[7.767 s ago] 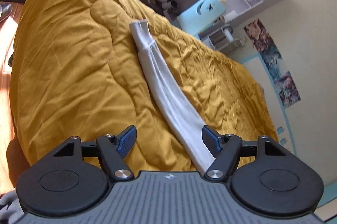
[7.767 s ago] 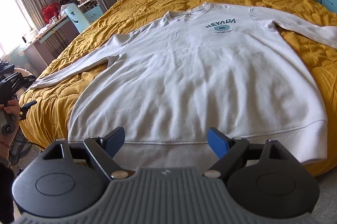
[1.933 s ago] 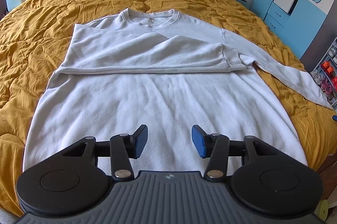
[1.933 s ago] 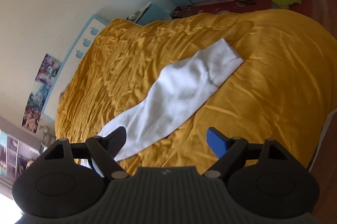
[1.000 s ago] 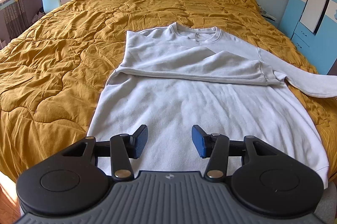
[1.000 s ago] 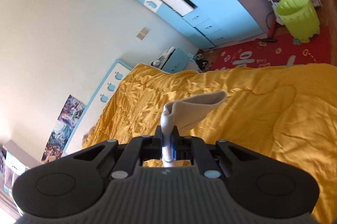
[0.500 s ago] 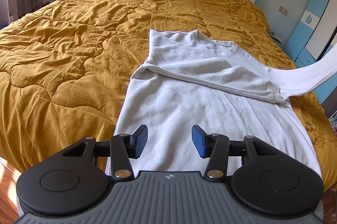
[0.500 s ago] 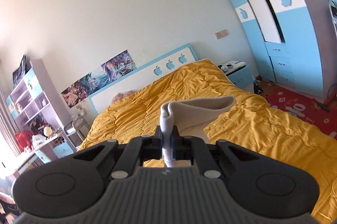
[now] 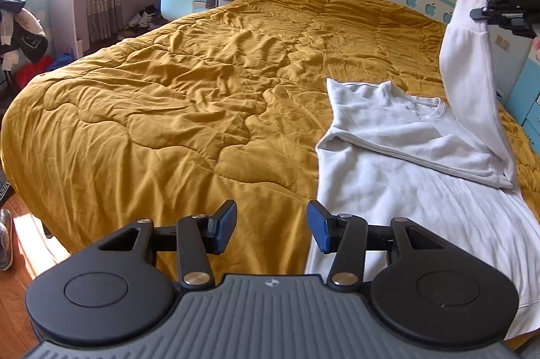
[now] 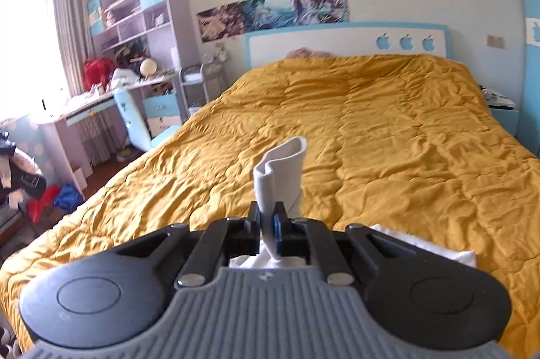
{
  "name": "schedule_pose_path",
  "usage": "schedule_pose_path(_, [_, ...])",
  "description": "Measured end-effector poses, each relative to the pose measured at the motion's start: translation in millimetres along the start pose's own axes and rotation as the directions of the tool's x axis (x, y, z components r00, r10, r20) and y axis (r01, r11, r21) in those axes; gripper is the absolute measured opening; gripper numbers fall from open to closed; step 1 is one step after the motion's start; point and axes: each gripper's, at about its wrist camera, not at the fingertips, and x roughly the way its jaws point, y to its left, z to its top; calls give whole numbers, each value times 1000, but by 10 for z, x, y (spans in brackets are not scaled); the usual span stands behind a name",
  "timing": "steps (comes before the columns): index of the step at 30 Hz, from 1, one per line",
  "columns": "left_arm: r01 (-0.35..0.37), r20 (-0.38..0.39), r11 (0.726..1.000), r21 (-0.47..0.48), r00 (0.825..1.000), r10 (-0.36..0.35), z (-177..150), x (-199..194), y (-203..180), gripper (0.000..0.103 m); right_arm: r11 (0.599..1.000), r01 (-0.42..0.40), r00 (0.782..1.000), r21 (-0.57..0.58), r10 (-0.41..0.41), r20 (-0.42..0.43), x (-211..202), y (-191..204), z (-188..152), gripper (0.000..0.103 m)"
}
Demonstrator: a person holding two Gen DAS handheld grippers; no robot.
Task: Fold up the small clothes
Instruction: 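Lay the sleeve across the chest with the right gripper and release, then grasp the body side edge with the right gripper and fold it inward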
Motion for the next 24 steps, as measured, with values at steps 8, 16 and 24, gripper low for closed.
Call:
schedule_pose_path(8, [-88,-45,993,-82,995,84,-164,-28,385,57,974,-212,922,74,225,-315,1019,501,-1009,47])
schedule_pose_path(16, [-48,-34,999,-7,998,48,-87,67,74,57,950,-264,900,167,305,-311,346,-1,-1343,48])
schedule_pose_path(24, [47,-49,995,89,998,-43,-147,166,-445,57,997,-49,979,66,61,-192,-788,-1206,-1385,48])
